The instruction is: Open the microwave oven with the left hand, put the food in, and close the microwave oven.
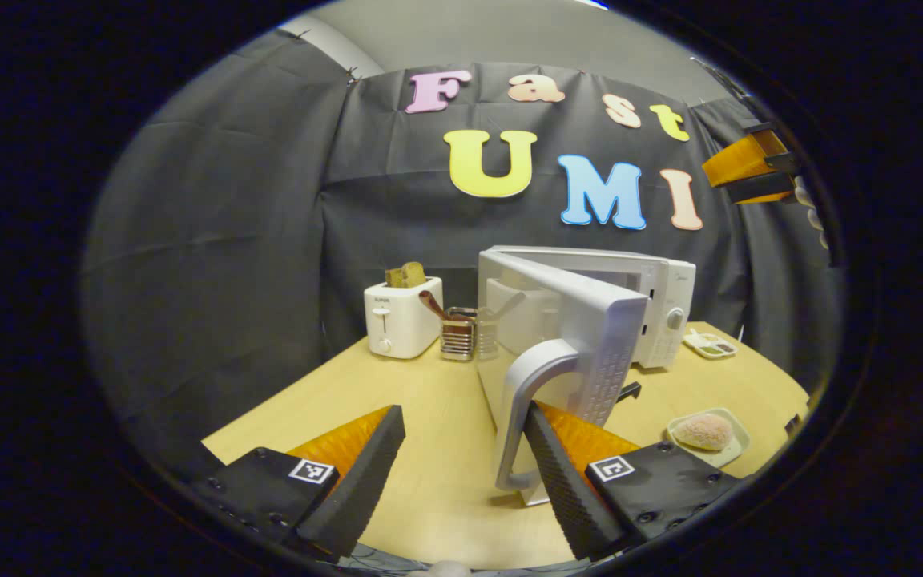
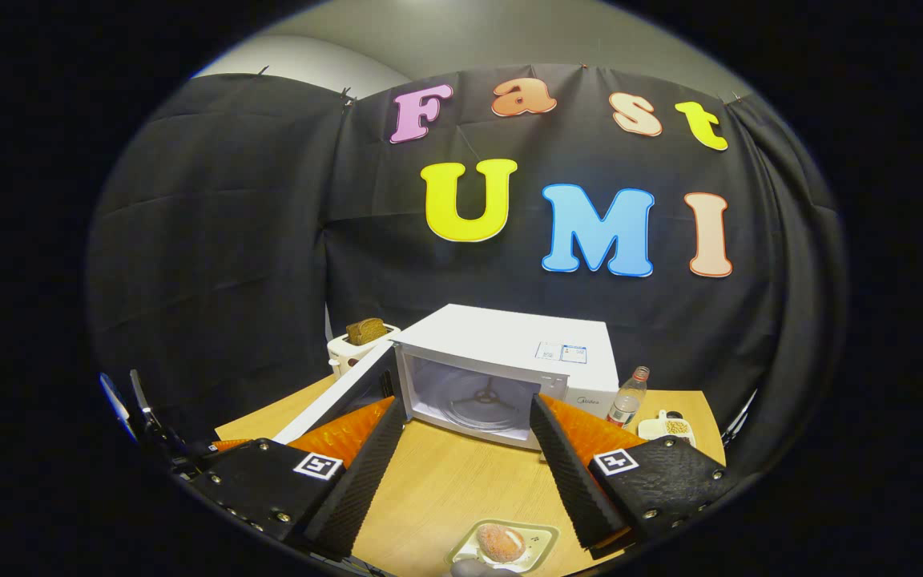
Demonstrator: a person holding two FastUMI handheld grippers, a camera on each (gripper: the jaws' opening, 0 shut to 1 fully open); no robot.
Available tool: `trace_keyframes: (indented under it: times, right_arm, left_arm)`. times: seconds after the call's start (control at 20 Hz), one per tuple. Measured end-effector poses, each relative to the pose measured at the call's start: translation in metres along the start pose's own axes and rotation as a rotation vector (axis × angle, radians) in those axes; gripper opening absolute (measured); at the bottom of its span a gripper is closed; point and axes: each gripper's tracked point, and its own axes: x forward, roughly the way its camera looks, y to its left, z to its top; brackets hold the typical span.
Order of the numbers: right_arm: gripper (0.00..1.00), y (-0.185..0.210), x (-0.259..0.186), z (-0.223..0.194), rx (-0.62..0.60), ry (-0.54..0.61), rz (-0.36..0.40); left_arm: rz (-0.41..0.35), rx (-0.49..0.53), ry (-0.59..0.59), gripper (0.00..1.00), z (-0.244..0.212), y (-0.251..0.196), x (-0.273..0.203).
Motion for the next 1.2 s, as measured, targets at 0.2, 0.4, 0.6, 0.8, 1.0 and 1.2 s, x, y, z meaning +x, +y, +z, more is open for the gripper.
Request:
trace_keyframes:
  times: [0.2,0.4,0.6,0.8,1.0,1.2]
  right_arm:
    - [0.98,0.001,0.005,-0.001,-0.003,-0.006,0.002]
    - [0.94,-0.01,0.005,-0.01,-0.039,-0.026,-0.006]
    - [0.98,-0.031,-0.001,-0.05,-0.045,-0.014,-0.029]
    - [0.98,-0.047,-0.009,-0.113,-0.073,0.046,-0.048]
    - [0.98,-0.053,-0.015,-0.201,-0.063,0.171,-0.052]
    - [0.98,-0.058,-0.012,-0.269,-0.06,0.291,-0.047]
  left_arm:
    - [0.061,0.006,0.004,0.99,0.014,0.032,-0.012]
    - [0.085,0.039,-0.033,0.96,0.051,0.039,-0.033]
    - [0.044,0.023,-0.117,0.96,0.119,0.02,-0.052]
    - [-0.034,0.021,-0.205,0.94,0.184,-0.019,-0.054]
    - [-0.104,0.054,-0.239,0.94,0.218,-0.064,-0.037]
    - [-0.157,0.038,-0.244,0.95,0.227,-0.1,-0.02]
